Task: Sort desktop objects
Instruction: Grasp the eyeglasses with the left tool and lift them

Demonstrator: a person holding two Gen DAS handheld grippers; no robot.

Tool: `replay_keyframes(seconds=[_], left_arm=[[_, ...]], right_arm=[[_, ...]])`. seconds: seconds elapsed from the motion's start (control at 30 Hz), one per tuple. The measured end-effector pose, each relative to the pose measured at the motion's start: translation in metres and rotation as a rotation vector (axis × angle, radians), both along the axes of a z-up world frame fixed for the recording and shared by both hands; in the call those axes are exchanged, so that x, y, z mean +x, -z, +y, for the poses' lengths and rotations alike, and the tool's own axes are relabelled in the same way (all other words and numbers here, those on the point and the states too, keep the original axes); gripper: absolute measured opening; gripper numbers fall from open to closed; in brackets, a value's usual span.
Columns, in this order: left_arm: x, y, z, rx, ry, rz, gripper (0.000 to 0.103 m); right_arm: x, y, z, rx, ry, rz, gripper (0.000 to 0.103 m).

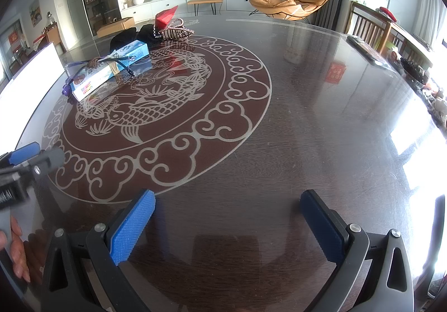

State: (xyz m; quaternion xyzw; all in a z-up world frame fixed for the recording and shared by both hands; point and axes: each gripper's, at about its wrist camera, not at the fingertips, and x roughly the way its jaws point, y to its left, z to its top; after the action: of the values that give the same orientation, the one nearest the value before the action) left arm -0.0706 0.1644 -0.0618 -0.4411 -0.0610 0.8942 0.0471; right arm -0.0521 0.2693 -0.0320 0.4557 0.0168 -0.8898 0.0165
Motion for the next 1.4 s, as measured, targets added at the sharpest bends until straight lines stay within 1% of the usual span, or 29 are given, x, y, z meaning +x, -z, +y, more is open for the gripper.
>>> replay_keyframes(seconds=[0.03, 0.1, 0.17, 0.27, 0.33, 0.37, 0.4, 0.43, 0.5, 0.53, 0.57, 0.63, 0.7, 0.73, 0.8, 0.87, 0.93, 1.0, 1.03, 1.1, 1.2, 1.3, 1.33, 1.4], left_arm=[[-0.005, 0.0, -0.008, -0.013, -0.041, -0.008, 0.103], [-0.015, -0.002, -0.019, -0.05, -0.083, -0.021, 0.103], [-0.026, -0.013, -0.027, -0.071, -0.082, 0.007, 0.103], [-0.05, -0.043, -0.03, -0.114, -0.07, 0.082, 0.103], [-0.076, -0.064, -0.026, -0.141, -0.059, 0.126, 0.103], [-0.089, -0.07, -0.025, -0.157, -0.056, 0.132, 0.103], [-0.109, -0.074, -0.021, -0.186, -0.057, 0.12, 0.103], [-0.128, -0.073, -0.019, -0.219, -0.069, 0.089, 0.103], [-0.159, -0.064, -0.011, -0.261, -0.091, 0.014, 0.103], [-0.172, -0.054, -0.007, -0.263, -0.097, -0.029, 0.103], [-0.177, -0.047, -0.004, -0.256, -0.099, -0.054, 0.103], [-0.172, -0.033, 0.002, -0.232, -0.082, -0.085, 0.103], [-0.151, -0.025, 0.001, -0.178, -0.045, -0.07, 0.103], [-0.139, -0.024, 0.0, -0.168, -0.035, -0.074, 0.103], [-0.109, -0.021, -0.003, -0.175, -0.014, -0.072, 0.103], [-0.07, -0.02, -0.006, -0.19, 0.04, -0.062, 0.103], [-0.041, -0.016, -0.009, -0.207, 0.067, -0.062, 0.103], [-0.02, -0.019, -0.019, -0.192, 0.063, -0.045, 0.103], [-0.012, -0.024, -0.025, -0.167, 0.053, -0.03, 0.103], [-0.003, -0.032, -0.034, -0.101, 0.033, -0.005, 0.103], [-0.007, -0.037, -0.028, -0.035, 0.051, 0.005, 0.103], [-0.013, -0.031, -0.009, -0.027, 0.102, 0.002, 0.103], [-0.012, -0.025, -0.001, -0.041, 0.112, -0.009, 0.103], [-0.017, -0.011, 0.008, -0.078, 0.1, -0.048, 0.103]], right_arm=[[0.0, 0.0, 0.0, 0.0, 0.0, 0.0, 0.103], [0.0, 0.0, 0.0, 0.0, 0.0, 0.0, 0.103], [0.0, 0.0, 0.0, 0.0, 0.0, 0.0, 0.103], [0.0, 0.0, 0.0, 0.0, 0.0, 0.0, 0.103], [0.0, 0.0, 0.0, 0.0, 0.0, 0.0, 0.103], [0.0, 0.0, 0.0, 0.0, 0.0, 0.0, 0.103], [0.0, 0.0, 0.0, 0.0, 0.0, 0.0, 0.103], [0.0, 0.0, 0.0, 0.0, 0.0, 0.0, 0.103], [0.0, 0.0, 0.0, 0.0, -0.001, 0.0, 0.103], [0.0, 0.0, 0.0, 0.0, -0.001, 0.0, 0.103], [0.0, 0.0, 0.0, 0.0, -0.001, 0.0, 0.103], [0.0, 0.0, 0.0, 0.0, -0.001, 0.0, 0.103], [0.0, 0.0, 0.0, 0.0, -0.001, 0.0, 0.103], [0.0, 0.0, 0.0, 0.0, -0.001, 0.0, 0.103], [0.0, 0.0, 0.0, 0.0, -0.001, 0.0, 0.103], [0.0, 0.0, 0.0, 0.0, -0.001, 0.0, 0.103], [0.0, 0.0, 0.0, 0.0, -0.001, 0.0, 0.103], [0.0, 0.0, 0.0, 0.0, -0.001, 0.0, 0.103], [0.0, 0.0, 0.0, 0.0, -0.001, 0.0, 0.103], [0.0, 0.0, 0.0, 0.0, -0.001, 0.0, 0.103], [0.0, 0.0, 0.0, 0.0, -0.001, 0.0, 0.103], [0.0, 0.0, 0.0, 0.0, -0.001, 0.0, 0.103], [0.0, 0.0, 0.0, 0.0, -0.001, 0.0, 0.103], [0.0, 0.0, 0.0, 0.0, -0.002, 0.0, 0.103]])
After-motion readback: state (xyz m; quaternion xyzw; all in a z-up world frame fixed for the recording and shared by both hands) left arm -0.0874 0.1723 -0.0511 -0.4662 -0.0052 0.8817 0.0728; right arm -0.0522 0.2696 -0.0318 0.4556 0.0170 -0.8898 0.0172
